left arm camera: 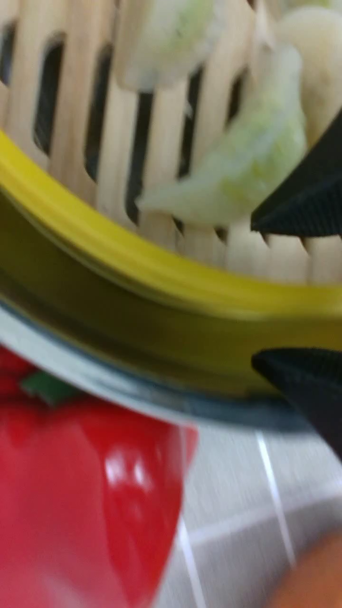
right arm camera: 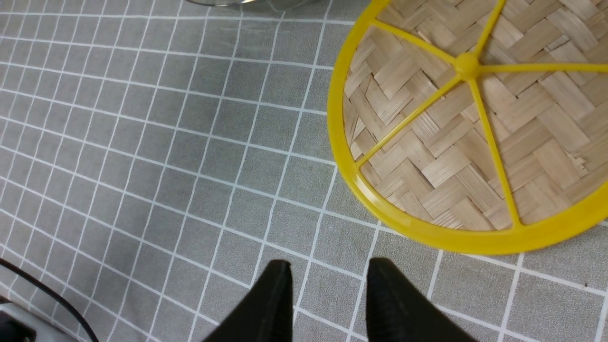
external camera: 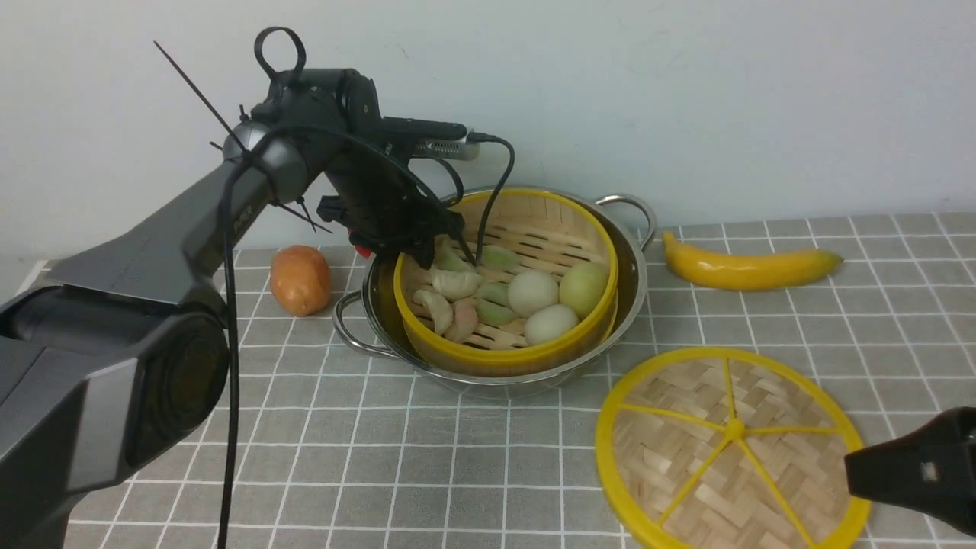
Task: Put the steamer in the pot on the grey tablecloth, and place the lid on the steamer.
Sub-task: 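Place the bamboo steamer basket with dumplings into the steel pot with the left gripper, then move the gripper down to the bamboo steamer lid and grasp its center knob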
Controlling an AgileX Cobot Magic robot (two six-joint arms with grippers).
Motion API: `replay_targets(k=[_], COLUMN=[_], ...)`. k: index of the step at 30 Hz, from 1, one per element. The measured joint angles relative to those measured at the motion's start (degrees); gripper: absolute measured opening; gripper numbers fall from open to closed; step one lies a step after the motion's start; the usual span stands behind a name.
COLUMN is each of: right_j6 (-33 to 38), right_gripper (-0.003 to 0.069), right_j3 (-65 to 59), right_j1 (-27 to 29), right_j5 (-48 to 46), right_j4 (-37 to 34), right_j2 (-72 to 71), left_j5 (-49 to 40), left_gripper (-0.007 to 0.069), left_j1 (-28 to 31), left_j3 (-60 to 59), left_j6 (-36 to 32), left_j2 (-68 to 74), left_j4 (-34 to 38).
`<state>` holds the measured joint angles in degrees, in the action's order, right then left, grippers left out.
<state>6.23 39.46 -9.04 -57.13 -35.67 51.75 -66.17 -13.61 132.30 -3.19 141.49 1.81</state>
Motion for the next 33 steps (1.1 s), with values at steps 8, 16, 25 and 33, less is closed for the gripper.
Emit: replay_targets(k=[8, 16, 25, 33], right_j6=[2.8, 5.75, 11.4, 12.12], right_gripper=[0.024, 0.024, 0.024, 0.024], right_j3=[0.0, 0.23, 7.59, 16.2], right_j1=[0.0, 0.0, 0.0, 0.0], right_j5=[4.09, 8.7, 4.32, 2.2], right_j4=[0.81, -2.44, -9.0, -7.39], right_j2=[0.26, 2.89, 6.57, 12.24], left_j5=[-3.23, -3.38, -3.38, -3.38], left_gripper=[0.0377, 0.0225, -0.0008, -0.0023], left_j1=[-0.25, -3.64, -10.92, -12.73], left_j3=[10.52, 11.42, 3.37, -24.57], left_j6=[1.55, 1.13, -1.97, -3.43], left_j2=[-1.27, -10.69, -27.55, -51.62], left_j4=[-3.86, 0.55, 0.32, -7.64])
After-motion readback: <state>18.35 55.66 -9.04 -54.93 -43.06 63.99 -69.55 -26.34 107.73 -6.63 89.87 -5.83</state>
